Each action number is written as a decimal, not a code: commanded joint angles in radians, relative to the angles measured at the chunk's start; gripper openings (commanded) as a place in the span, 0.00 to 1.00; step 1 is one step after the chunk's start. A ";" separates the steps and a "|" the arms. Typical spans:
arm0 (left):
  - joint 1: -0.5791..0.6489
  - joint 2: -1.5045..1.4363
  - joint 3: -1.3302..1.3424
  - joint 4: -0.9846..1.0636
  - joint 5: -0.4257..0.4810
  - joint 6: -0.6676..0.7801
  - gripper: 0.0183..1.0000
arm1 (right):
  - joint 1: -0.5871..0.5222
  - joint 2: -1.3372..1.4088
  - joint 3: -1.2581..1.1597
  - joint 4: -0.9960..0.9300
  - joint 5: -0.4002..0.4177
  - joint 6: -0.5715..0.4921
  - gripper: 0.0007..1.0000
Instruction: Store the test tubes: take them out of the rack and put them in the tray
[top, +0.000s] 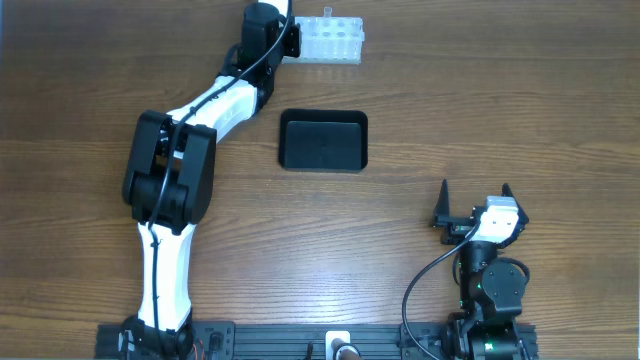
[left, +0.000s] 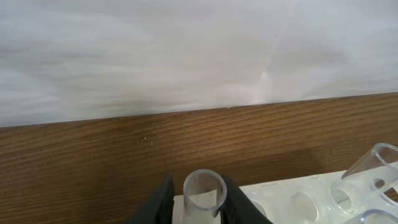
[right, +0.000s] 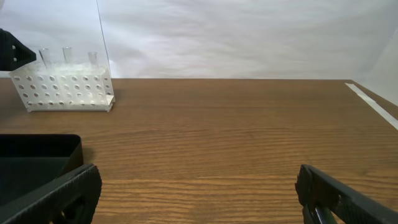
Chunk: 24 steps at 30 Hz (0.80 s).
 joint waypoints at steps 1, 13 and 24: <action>-0.001 0.019 0.023 0.014 -0.003 0.004 0.21 | -0.008 -0.009 -0.007 -0.002 -0.008 0.002 0.99; -0.001 0.019 0.023 0.014 -0.003 0.004 0.14 | -0.008 -0.009 -0.007 -0.002 -0.008 0.002 0.99; -0.001 0.014 0.023 0.037 -0.003 0.005 0.10 | -0.008 -0.009 -0.007 -0.002 -0.008 0.002 0.99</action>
